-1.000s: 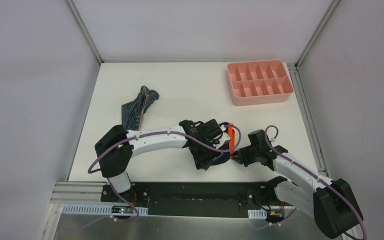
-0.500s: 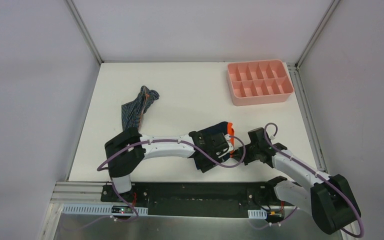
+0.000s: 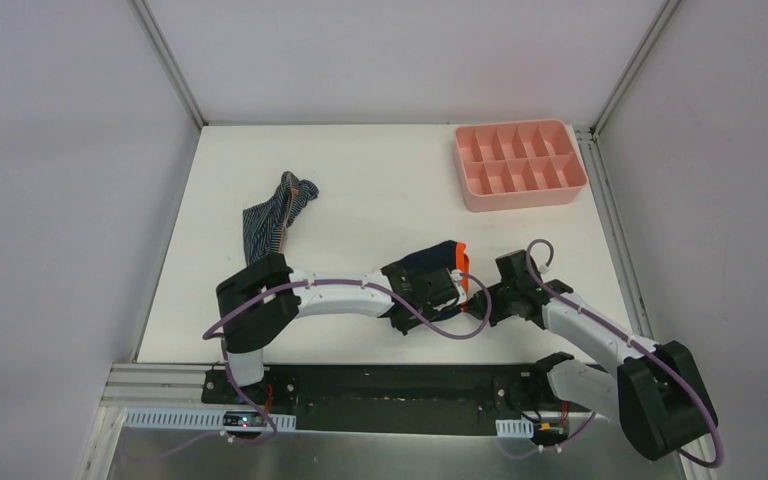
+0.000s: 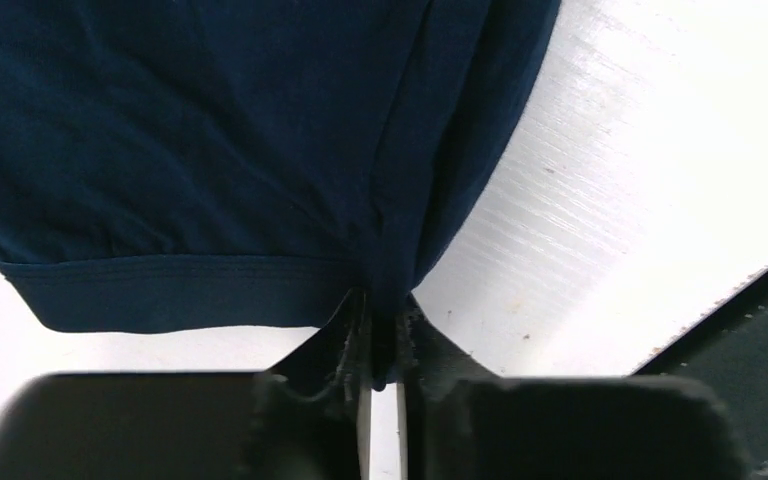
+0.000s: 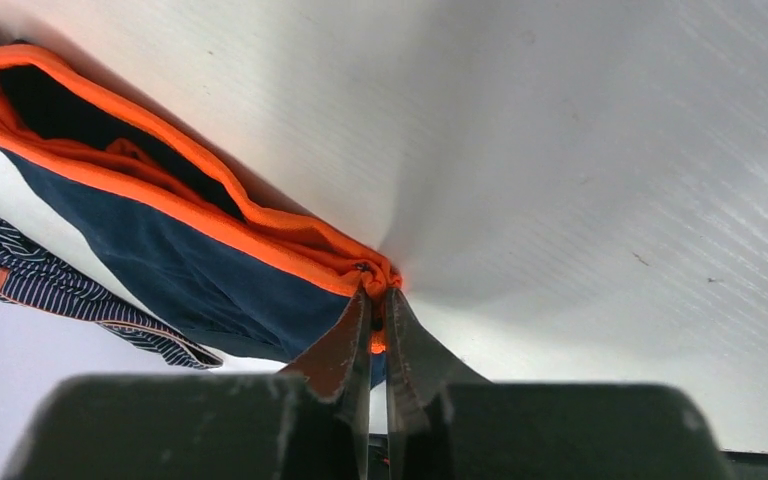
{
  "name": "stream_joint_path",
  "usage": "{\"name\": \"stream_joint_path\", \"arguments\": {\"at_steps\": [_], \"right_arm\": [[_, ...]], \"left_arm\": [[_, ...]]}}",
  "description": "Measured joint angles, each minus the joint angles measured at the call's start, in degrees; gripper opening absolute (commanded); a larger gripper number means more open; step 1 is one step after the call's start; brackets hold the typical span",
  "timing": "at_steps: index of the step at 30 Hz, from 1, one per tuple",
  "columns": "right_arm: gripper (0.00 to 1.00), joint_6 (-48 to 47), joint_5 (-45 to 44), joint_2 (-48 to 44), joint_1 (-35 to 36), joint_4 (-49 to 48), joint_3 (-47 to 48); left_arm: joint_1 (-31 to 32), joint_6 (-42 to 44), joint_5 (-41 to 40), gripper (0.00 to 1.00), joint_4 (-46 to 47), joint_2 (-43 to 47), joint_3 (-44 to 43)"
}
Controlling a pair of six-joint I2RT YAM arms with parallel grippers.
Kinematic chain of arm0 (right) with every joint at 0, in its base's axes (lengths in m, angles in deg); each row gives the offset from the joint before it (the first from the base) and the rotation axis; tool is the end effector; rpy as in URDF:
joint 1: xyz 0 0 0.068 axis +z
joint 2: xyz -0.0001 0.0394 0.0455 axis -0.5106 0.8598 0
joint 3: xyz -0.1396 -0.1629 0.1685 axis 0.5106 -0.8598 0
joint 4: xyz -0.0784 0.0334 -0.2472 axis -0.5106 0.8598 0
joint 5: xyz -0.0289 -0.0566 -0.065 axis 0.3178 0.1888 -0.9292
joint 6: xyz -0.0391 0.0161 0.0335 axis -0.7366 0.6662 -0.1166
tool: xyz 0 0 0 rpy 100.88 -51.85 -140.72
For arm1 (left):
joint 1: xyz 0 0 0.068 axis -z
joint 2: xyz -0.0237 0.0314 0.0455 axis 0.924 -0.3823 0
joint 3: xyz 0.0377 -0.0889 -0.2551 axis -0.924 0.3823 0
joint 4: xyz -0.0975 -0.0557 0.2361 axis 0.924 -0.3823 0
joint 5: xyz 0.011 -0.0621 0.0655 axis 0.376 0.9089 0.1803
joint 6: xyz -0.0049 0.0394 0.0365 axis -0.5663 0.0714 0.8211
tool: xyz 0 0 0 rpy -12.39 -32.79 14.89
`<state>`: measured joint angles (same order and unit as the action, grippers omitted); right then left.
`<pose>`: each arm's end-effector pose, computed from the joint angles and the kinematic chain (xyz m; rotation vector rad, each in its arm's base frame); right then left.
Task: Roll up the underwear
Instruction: Fold the underwear at the center of the board.
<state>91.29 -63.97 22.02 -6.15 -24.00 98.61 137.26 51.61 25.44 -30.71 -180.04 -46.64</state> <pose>0.1636 0.0799 0.1472 1.1218 2.5463 0.7325 0.1323 -0.3442 0.1728 1.4669 2.2452 -0.2130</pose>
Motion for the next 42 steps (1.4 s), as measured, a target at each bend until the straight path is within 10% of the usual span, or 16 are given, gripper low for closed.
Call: {"name": "stream_joint_path", "arguments": {"at_steps": [24, 42], "right_arm": [[0.00, -10.36, -4.87, -2.51, -0.15, 12.61, 14.53], [0.00, -16.63, -4.13, 14.27, -0.13, 10.93, 28.74]], "left_arm": [[-6.67, 0.09, 25.27, 0.00, -5.84, 5.42, -3.45], [-19.91, -5.01, 51.19, 0.00, -6.82, 6.69, -4.68]]}}
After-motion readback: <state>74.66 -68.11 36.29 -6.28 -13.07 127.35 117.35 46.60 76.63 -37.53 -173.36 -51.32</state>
